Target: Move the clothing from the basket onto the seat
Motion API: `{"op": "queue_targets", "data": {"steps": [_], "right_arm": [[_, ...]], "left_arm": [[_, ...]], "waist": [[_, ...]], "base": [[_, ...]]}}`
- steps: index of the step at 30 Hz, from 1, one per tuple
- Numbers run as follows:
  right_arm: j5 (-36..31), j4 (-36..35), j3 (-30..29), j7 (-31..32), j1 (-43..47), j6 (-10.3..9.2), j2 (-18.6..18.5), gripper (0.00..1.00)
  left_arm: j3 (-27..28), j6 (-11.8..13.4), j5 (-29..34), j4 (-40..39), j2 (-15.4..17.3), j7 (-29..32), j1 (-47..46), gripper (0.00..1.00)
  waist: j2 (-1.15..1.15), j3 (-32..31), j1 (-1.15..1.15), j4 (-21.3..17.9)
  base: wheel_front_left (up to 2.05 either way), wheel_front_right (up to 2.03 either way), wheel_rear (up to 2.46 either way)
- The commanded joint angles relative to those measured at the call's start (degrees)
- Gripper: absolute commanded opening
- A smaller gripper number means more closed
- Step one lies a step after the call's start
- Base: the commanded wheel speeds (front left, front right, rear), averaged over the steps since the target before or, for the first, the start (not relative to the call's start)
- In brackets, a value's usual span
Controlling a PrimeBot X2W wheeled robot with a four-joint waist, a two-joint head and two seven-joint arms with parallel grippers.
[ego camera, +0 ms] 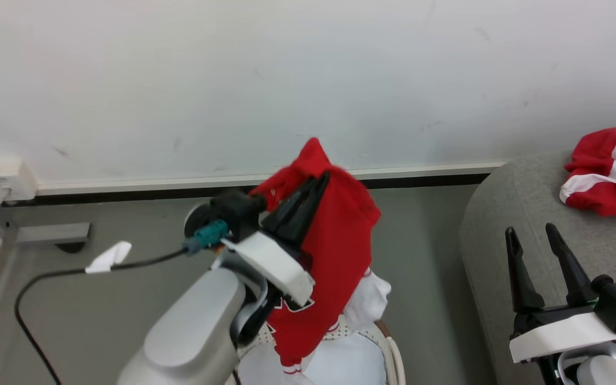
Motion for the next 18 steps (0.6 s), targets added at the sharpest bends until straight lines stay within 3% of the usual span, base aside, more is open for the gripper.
{"op": "queue_targets", "data": {"steps": [1, 18], "right_arm": [[0.4, 0.3, 0.1, 0.0, 1.0, -0.13, -0.2, 1.00], [1.0, 1.1, 4.6, 0.0, 0.5, -0.13, 0.3, 1.00]], "left_arm": [[0.5, -0.3, -0.7, -1.3, 0.1, 0.0, -1.8, 0.00], [3.3, 1.3, -1.9, -7.7, 2.3, 1.5, -6.3, 0.00]], "waist": [[0.00, -0.2, 0.00, 0.8], [0.00, 0.0, 0.00, 2.2]], "base": [[0.00, 0.00, 0.00], [0.00, 0.00, 0.00]]}}
